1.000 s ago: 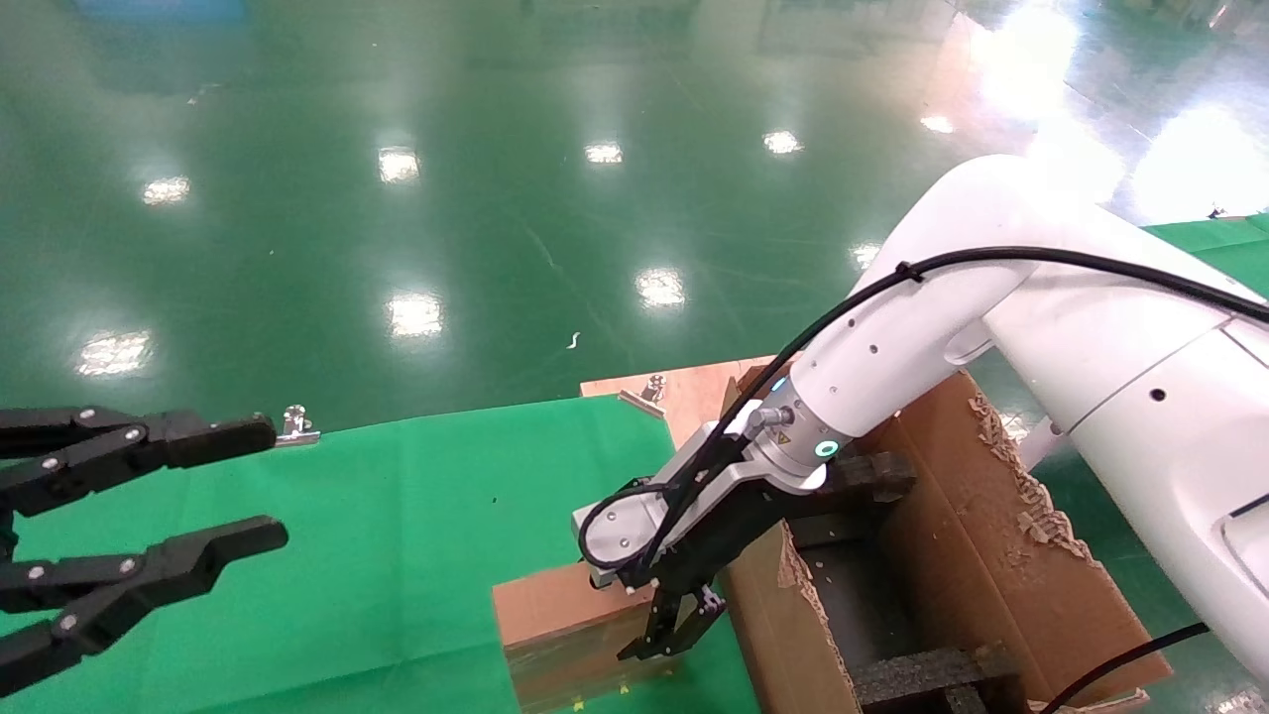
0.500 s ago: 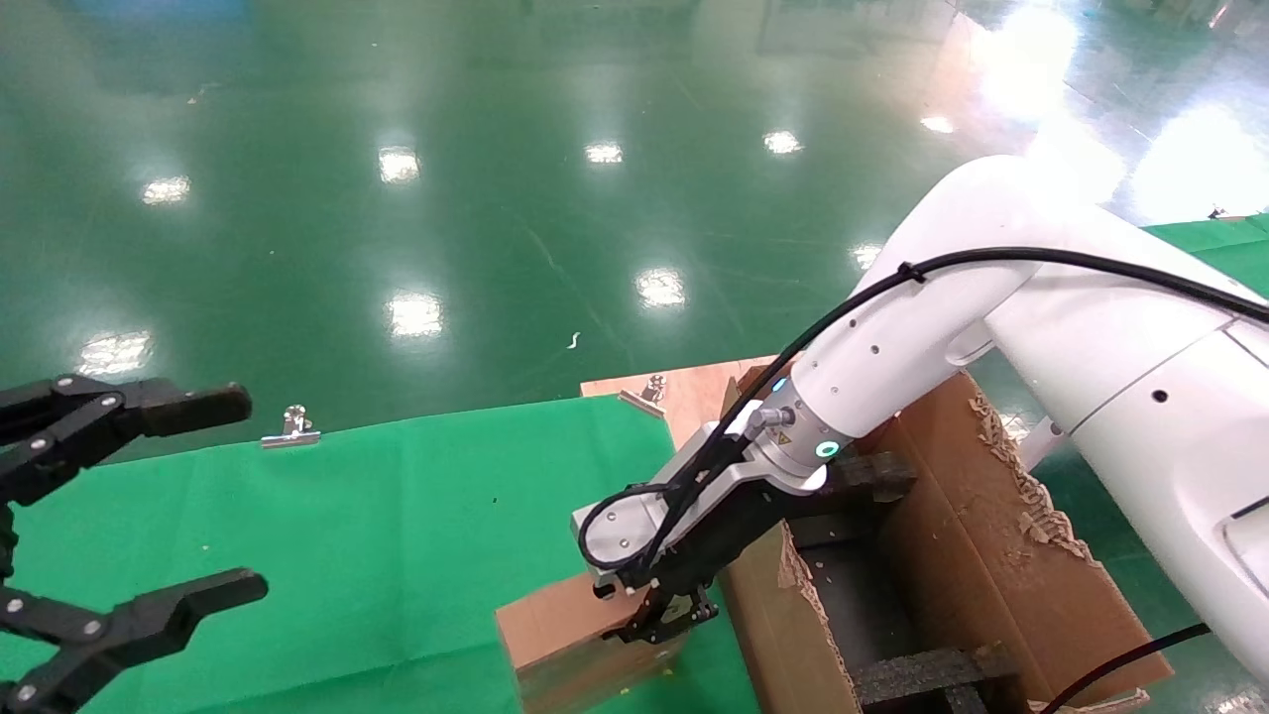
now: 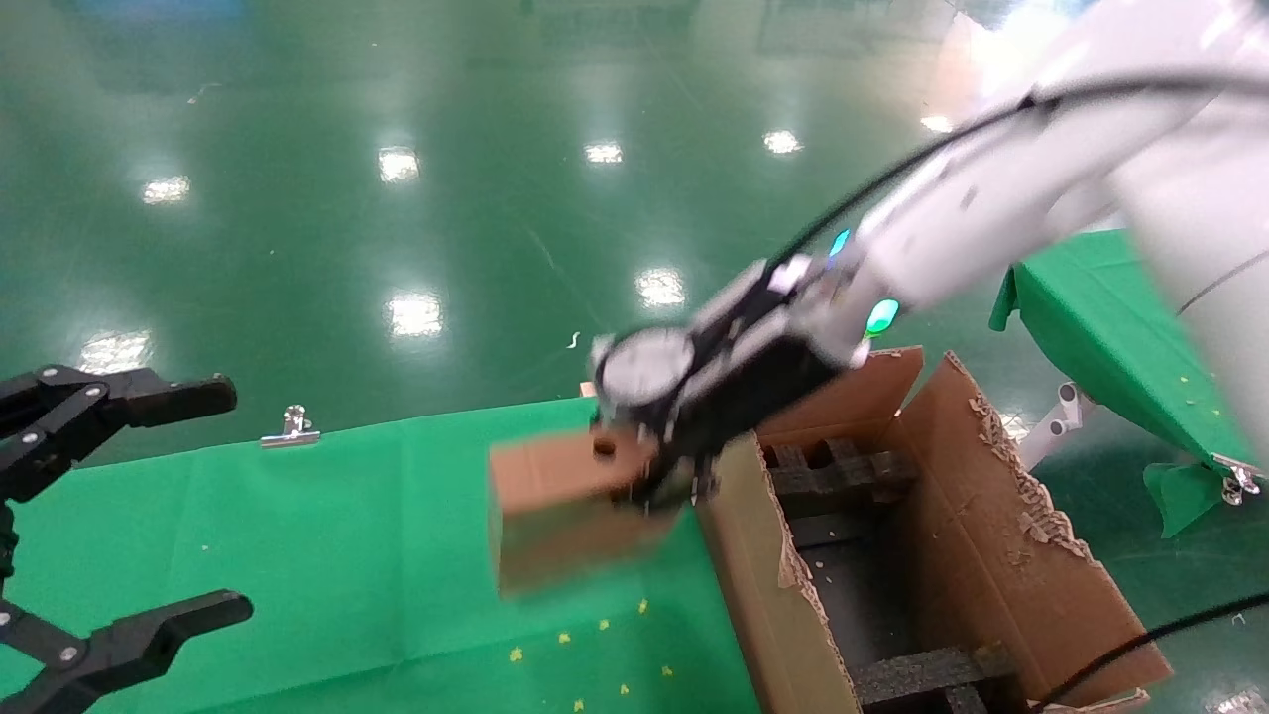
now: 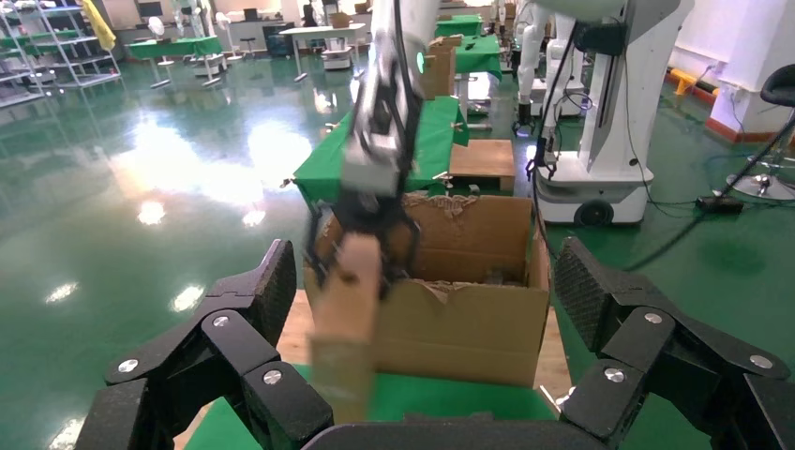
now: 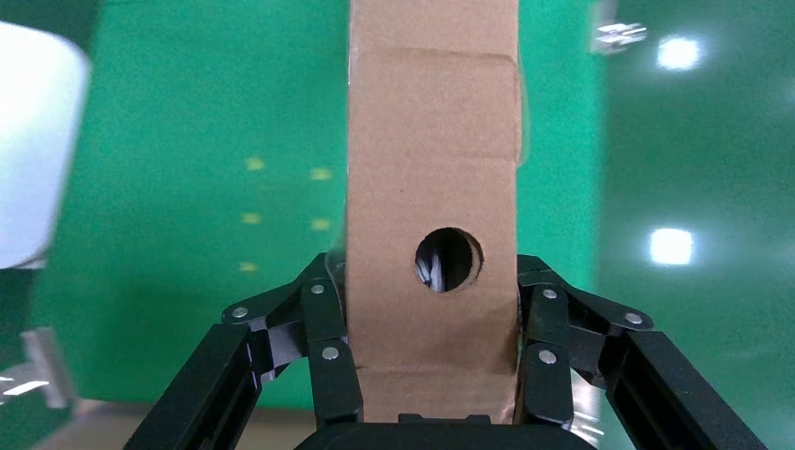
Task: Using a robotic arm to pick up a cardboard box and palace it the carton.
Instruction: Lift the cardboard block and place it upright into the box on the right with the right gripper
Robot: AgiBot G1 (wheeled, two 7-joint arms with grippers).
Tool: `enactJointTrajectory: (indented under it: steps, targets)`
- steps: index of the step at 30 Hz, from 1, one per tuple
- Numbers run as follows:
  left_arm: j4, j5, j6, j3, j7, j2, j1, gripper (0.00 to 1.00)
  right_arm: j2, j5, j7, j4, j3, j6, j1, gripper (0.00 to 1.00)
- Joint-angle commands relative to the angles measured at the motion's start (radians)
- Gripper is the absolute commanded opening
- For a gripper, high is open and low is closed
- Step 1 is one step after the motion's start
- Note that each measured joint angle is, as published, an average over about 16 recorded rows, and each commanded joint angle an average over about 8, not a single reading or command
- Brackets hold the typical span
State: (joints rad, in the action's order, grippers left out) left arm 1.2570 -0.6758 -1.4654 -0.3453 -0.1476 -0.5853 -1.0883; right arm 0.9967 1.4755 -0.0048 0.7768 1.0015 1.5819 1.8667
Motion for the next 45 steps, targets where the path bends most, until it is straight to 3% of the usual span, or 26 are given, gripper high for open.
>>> enactJointTrajectory:
  steps: [1,13,23,34,45]
  targets:
    - [0.0,0.0,0.0,0.0,0.0,0.0,0.0,1.0,-0.004,-0.009,-0.011,-0.023,0.002,0.008,0.047,0.0]
    - [0.0,0.0,0.0,0.0,0.0,0.0,0.0,1.0,-0.106,-0.159,-0.041,-0.076,0.174,0.019,0.288,0.0]
    - [0.0,0.0,0.0,0.0,0.0,0.0,0.0,1.0,-0.238,-0.263,-0.044,-0.08,0.347,0.017,0.368,0.0]
    - [0.0,0.0,0.0,0.0,0.0,0.0,0.0,1.0,-0.43,-0.25,-0.078,-0.112,0.545,0.012,0.466,0.0]
    - [0.0,0.0,0.0,0.0,0.0,0.0,0.0,1.0,-0.542,-0.272,-0.098,-0.182,0.66,-0.005,0.446,0.0]
